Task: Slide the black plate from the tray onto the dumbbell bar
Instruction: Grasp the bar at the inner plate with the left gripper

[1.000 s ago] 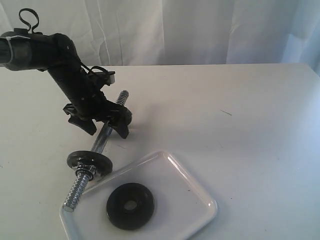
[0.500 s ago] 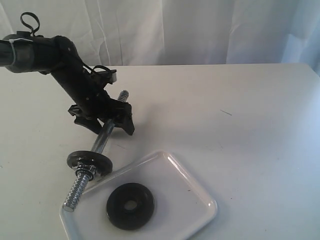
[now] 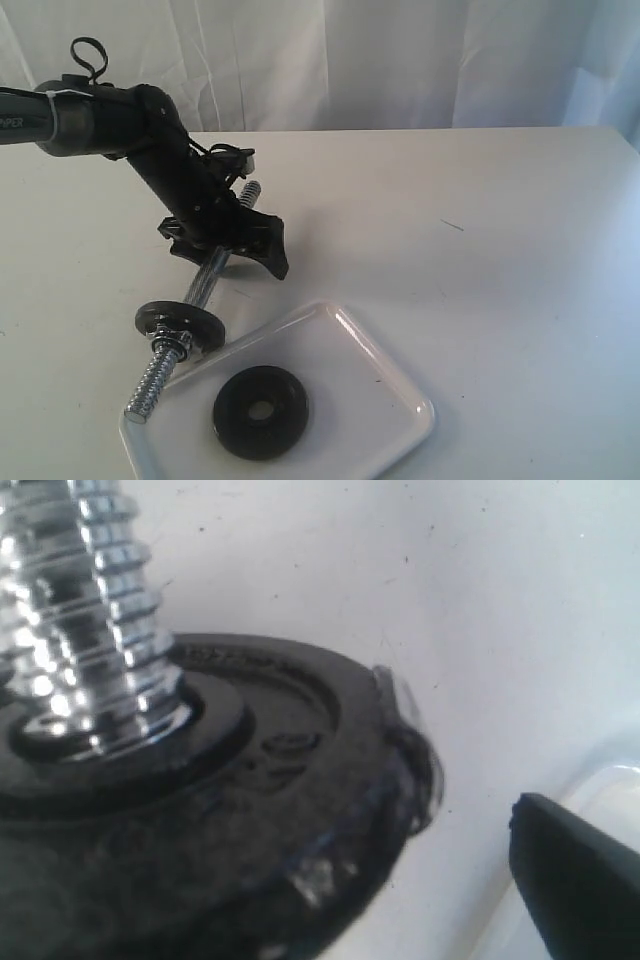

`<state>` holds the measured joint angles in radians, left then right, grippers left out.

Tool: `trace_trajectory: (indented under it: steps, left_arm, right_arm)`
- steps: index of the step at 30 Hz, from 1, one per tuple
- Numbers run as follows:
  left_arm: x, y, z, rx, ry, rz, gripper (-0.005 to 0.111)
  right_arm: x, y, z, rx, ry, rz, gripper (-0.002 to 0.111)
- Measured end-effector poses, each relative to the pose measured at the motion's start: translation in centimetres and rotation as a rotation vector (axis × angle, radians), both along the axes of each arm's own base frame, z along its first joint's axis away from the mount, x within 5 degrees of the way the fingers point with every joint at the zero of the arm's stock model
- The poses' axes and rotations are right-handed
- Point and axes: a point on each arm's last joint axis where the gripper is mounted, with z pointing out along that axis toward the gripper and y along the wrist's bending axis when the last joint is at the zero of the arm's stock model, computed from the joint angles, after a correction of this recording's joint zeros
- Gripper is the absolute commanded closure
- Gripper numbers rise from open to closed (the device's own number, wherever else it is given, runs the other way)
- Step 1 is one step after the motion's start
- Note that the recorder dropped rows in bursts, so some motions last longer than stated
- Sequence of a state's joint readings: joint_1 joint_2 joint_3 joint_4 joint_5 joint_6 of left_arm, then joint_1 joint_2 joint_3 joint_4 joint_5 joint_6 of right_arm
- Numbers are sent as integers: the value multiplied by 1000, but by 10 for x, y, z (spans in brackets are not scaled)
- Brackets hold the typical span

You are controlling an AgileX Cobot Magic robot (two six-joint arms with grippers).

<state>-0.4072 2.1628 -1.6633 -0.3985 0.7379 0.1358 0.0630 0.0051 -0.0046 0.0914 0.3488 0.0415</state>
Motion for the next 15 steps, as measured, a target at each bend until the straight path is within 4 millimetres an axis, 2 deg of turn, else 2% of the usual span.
trace_trajectory:
  steps: [7, 9, 10, 11, 13, 15]
  left_arm:
    - [0, -1, -2, -2, 14, -3, 2]
    - [0, -1, -2, -1, 21, -6, 7]
    - [0, -1, -2, -1, 23, -7, 18]
    - [0, -1, -2, 0, 29, -10, 24]
    - [-2, 0, -5, 12, 52, -15, 65]
    - [-1, 2, -9, 29, 60, -3, 95]
  right_arm:
    - [0, 0, 0, 0, 0, 0, 108]
    - [0, 0, 0, 0, 0, 0, 108]
    - [0, 0, 0, 0, 0, 0, 108]
    - [0, 0, 0, 0, 0, 0, 108]
    - [0, 0, 0, 0, 0, 0, 108]
    - [0, 0, 0, 0, 0, 0, 108]
